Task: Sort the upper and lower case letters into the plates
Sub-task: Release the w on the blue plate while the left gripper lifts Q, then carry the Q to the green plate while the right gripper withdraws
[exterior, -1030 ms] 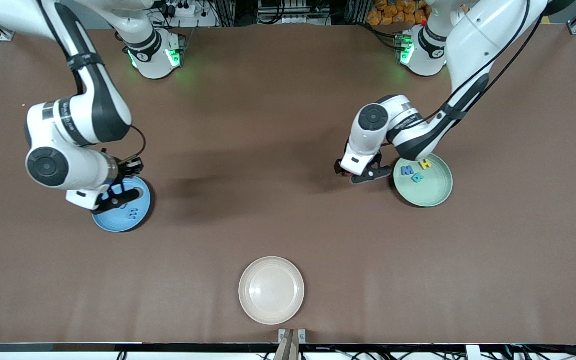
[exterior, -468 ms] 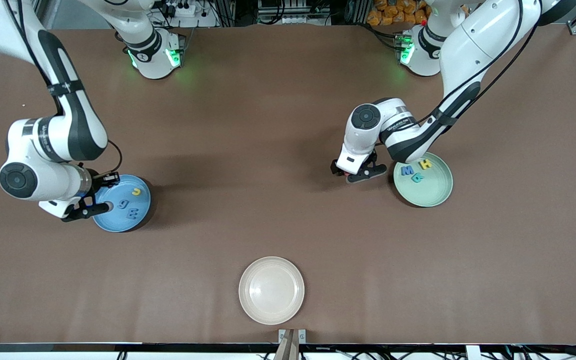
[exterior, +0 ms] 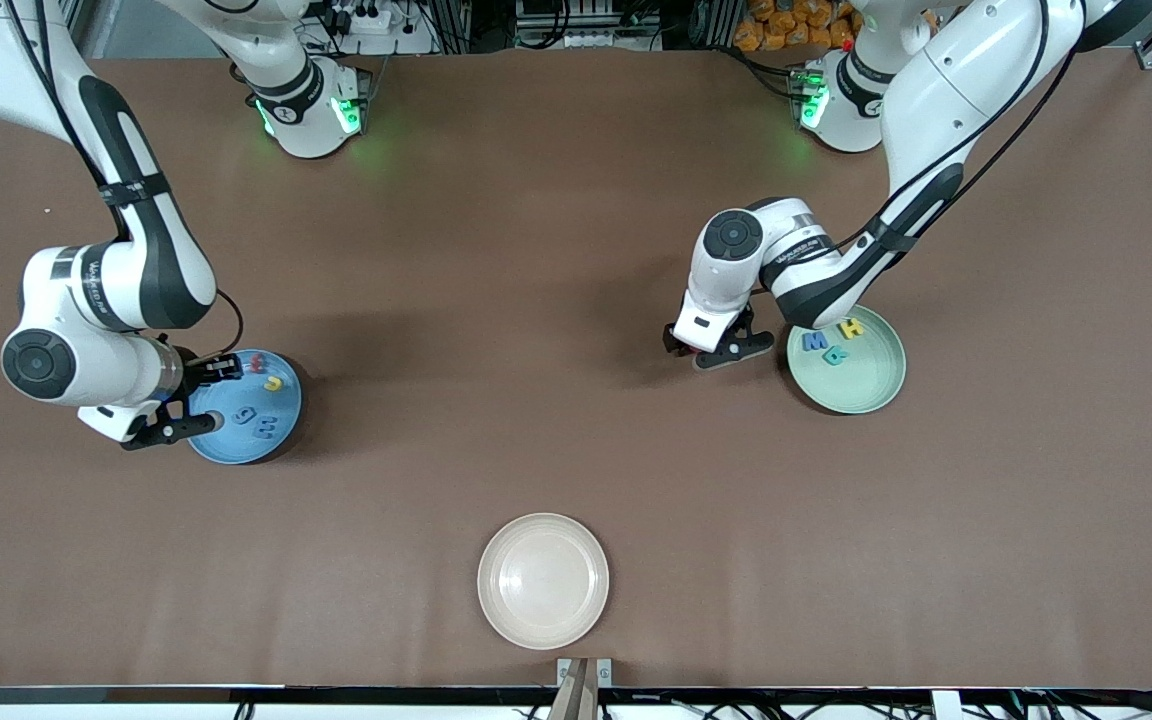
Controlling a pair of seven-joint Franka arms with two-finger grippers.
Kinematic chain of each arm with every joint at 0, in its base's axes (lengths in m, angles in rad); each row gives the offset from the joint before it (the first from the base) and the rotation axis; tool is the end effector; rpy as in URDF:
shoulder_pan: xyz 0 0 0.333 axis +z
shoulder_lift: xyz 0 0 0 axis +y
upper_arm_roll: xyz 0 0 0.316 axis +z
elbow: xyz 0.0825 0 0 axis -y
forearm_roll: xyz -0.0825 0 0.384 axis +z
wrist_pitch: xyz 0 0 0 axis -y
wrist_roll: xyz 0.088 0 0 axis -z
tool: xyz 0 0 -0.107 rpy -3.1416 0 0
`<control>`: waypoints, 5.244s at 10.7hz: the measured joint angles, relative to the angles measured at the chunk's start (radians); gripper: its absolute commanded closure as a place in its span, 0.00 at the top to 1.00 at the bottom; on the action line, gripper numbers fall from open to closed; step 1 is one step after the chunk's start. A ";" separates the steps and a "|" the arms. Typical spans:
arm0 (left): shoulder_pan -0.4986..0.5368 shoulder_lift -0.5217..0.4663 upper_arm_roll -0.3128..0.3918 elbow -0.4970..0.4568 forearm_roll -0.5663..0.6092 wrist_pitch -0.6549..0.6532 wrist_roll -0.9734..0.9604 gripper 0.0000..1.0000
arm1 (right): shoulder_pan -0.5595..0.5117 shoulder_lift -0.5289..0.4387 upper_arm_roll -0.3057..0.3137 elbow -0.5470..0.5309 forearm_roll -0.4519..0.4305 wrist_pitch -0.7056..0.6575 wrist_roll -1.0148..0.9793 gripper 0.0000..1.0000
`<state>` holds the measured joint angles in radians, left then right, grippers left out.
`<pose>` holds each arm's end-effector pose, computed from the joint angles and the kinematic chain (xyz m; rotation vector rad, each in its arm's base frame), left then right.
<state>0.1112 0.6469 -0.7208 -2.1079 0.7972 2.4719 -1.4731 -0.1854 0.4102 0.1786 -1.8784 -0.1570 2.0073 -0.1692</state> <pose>0.4561 -0.3320 0.1702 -3.0717 -0.4668 -0.0617 0.6006 -0.0181 0.2758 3.0536 0.3739 -0.4274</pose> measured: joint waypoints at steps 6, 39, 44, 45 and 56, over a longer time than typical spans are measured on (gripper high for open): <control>0.003 0.002 0.000 0.015 -0.021 0.000 -0.004 0.74 | 0.060 -0.184 0.011 0.016 0.016 -0.036 0.001 1.00; 0.020 0.008 -0.016 0.138 -0.173 -0.168 0.121 0.28 | 0.084 -0.455 -0.085 0.232 0.158 -0.317 0.100 1.00; 0.126 -0.023 -0.020 0.150 -0.228 -0.253 0.425 0.28 | 0.078 -0.448 -0.087 0.247 0.201 -0.338 0.165 1.00; 0.153 -0.029 -0.020 0.150 -0.228 -0.273 0.487 0.28 | 0.077 -0.445 -0.087 0.247 0.201 -0.348 0.173 1.00; 0.316 -0.040 -0.024 0.094 -0.229 -0.327 0.772 1.00 | 0.133 -0.445 -0.162 0.280 0.194 -0.412 0.185 1.00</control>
<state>0.4274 0.6073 -0.7450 -2.0136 0.5683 2.1451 -0.7014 -0.0526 -0.0351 0.0162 -1.5987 0.0369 1.5952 0.0158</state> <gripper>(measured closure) 0.211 0.000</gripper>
